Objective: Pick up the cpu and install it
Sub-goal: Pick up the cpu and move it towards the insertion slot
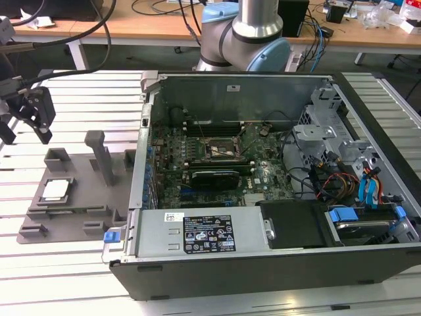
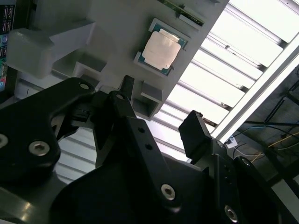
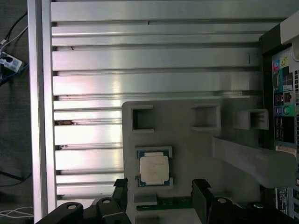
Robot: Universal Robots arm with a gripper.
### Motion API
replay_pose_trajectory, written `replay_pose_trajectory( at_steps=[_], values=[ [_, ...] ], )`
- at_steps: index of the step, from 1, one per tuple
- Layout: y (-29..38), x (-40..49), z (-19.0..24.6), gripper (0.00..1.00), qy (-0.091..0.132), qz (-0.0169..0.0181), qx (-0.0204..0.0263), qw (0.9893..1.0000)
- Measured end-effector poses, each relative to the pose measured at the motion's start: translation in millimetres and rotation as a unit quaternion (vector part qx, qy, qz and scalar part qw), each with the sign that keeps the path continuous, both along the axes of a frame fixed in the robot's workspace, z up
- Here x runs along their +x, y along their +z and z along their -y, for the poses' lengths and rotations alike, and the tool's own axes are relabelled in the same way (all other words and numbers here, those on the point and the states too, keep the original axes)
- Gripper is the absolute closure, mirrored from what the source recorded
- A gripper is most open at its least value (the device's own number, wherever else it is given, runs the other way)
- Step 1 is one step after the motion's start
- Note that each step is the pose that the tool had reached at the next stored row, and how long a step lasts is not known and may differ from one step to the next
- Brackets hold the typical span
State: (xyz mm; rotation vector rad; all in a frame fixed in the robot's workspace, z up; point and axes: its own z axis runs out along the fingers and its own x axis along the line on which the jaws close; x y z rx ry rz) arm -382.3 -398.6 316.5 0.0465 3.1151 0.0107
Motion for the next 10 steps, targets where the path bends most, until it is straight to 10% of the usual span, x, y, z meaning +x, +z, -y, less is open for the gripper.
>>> replay_pose_trajectory(
  at_steps=[10],
  values=[
    [-9.6,0.0,0.0,0.34,0.000,0.0000,0.0000,1.0000]
  ],
)
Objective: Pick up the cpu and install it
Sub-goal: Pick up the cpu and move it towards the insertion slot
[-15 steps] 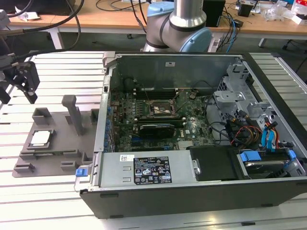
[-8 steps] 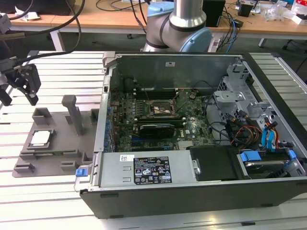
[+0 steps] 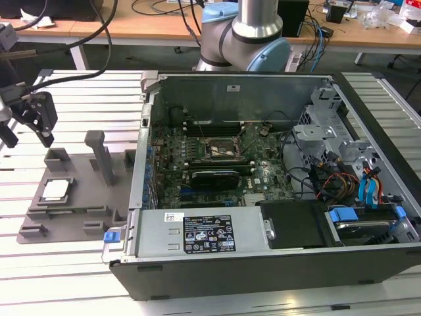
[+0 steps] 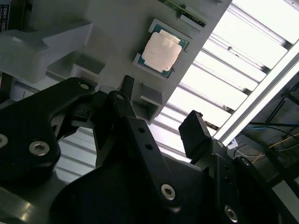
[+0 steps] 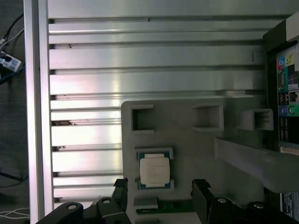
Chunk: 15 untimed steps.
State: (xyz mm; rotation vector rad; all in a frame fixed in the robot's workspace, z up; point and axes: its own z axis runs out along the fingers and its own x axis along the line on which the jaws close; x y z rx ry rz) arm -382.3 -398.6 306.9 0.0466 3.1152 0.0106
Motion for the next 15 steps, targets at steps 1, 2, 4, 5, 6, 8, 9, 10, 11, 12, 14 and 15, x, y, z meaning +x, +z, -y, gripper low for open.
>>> replay_pose_trajectory(
  at_steps=[1,2,4,5,6,8,9,10,11,12,14,15],
  values=[
    [-1.4,0.0,0.0,0.34,0.000,0.0000,0.0000,1.0000],
    [-2.7,0.0,0.0,0.34,0.000,0.0000,0.0000,1.0000],
    [-4.2,0.0,0.0,0.34,0.000,0.0000,0.0000,1.0000],
    [-5.0,0.0,0.0,0.34,0.000,0.0000,0.0000,1.0000],
    [-6.2,0.0,0.0,0.34,0.000,0.0000,0.0000,1.0000],
    [-7.7,0.0,0.0,0.34,0.000,0.0000,0.0000,1.0000],
    [-8.1,0.0,0.0,0.34,0.000,0.0000,0.0000,1.0000],
    [-9.4,0.0,0.0,0.34,0.000,0.0000,0.0000,1.0000],
    [-9.9,0.0,0.0,0.34,0.000,0.0000,0.0000,1.0000],
    [-10.6,0.0,0.0,0.34,0.000,0.0000,0.0000,1.0000],
    [-11.8,0.0,0.0,0.34,0.000,0.0000,0.0000,1.0000],
    [-12.5,0.0,0.0,0.34,0.000,0.0001,0.0000,1.0000]
  ],
)
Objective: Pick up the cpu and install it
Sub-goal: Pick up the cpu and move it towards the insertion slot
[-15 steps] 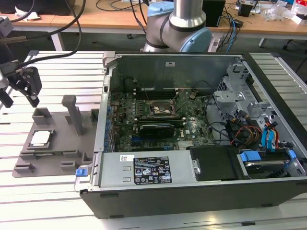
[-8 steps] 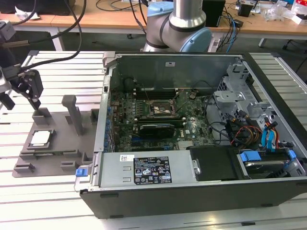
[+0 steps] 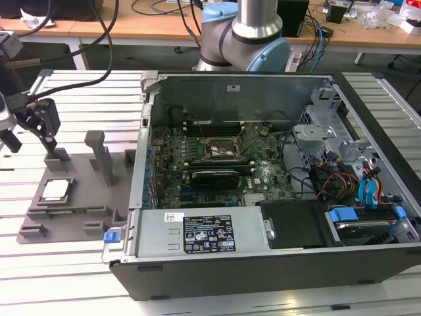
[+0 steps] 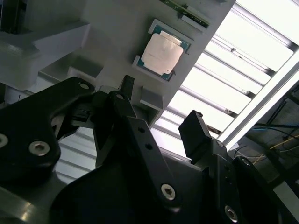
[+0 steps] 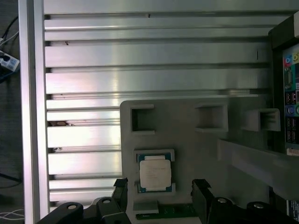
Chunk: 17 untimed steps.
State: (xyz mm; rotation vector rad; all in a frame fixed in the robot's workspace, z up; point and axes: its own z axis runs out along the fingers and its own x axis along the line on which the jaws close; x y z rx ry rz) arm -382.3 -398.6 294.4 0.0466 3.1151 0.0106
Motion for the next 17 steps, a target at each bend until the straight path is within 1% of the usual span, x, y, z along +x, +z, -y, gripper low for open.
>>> replay_pose_trajectory(
  at_steps=[3,8,17],
  values=[
    [-3.3,0.0,0.0,0.34,0.000,0.0000,0.0000,1.0000],
    [-6.9,0.0,0.0,0.34,0.000,0.0000,0.0000,1.0000],
    [-11.9,0.0,0.0,0.34,0.000,0.0000,0.0000,1.0000]
  ],
)
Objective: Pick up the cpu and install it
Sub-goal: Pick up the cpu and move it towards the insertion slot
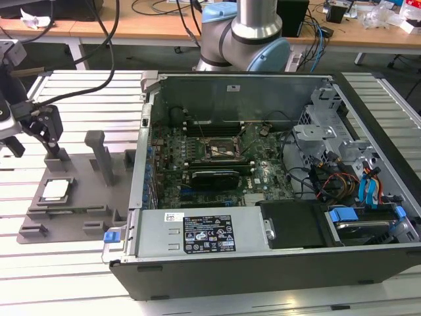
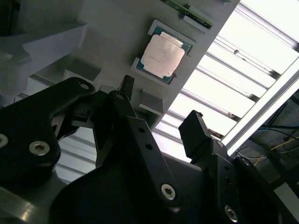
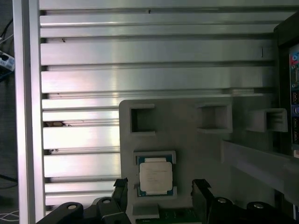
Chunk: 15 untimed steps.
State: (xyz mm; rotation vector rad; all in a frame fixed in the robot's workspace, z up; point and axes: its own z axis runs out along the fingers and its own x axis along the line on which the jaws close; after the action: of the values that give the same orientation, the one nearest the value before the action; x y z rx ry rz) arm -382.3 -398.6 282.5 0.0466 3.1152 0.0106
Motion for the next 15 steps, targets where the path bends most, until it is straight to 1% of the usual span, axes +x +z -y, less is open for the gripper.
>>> replay_pose_trajectory(
  at_steps=[6,15],
  values=[
    [-5.1,0.0,0.0,0.34,0.000,0.0000,0.0000,1.0000],
    [-16.2,0.0,0.0,0.34,0.000,0.0000,0.0000,1.0000]
  ],
)
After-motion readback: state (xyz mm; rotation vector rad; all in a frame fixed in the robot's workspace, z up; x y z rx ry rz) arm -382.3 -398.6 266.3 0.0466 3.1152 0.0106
